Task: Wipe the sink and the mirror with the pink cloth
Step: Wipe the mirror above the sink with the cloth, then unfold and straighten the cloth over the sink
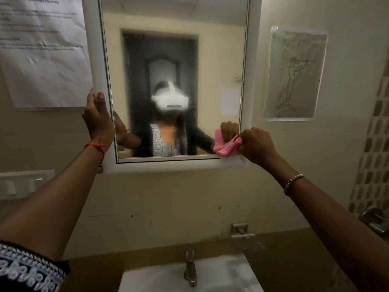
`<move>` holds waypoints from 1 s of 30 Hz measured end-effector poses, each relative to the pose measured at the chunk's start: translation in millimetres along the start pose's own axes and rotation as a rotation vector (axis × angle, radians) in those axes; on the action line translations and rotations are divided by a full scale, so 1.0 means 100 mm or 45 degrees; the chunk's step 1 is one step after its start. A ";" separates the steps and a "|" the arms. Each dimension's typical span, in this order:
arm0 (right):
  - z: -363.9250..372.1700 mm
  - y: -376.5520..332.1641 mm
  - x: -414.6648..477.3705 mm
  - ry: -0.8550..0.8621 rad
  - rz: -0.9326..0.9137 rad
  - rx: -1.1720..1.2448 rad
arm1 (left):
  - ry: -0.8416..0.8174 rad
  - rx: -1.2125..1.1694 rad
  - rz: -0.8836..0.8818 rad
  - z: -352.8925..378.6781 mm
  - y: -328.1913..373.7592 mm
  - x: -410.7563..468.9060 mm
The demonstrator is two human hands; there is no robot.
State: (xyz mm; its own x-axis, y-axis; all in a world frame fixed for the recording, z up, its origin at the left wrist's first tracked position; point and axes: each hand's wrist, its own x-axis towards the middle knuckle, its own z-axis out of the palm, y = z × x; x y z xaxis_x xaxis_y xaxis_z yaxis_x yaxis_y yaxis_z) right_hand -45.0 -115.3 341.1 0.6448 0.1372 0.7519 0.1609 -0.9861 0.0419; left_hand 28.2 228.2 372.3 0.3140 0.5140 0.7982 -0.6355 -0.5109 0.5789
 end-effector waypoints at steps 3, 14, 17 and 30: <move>-0.04 0.01 0.05 -0.040 0.193 0.021 | -0.061 -0.002 -0.032 -0.03 0.04 -0.03; -0.30 -0.02 -0.23 -0.344 0.665 0.939 | -0.007 -0.065 -0.420 -0.36 -0.13 -0.64; -0.19 -0.15 -0.45 -0.589 0.810 1.275 | 0.181 -0.128 -0.631 -0.47 -0.14 -1.09; 1.26 -0.82 -1.97 -1.210 1.519 1.995 | -1.322 -0.251 -1.731 -0.48 -0.03 -3.15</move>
State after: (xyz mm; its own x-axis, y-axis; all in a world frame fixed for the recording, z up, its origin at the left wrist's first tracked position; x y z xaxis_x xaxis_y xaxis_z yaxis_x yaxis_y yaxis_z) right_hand -91.1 -49.2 106.5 0.8684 0.1684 -0.4663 -0.4914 0.1671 -0.8548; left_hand -102.2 100.6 111.1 0.8966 -0.1943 -0.3979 0.4066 0.0059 0.9136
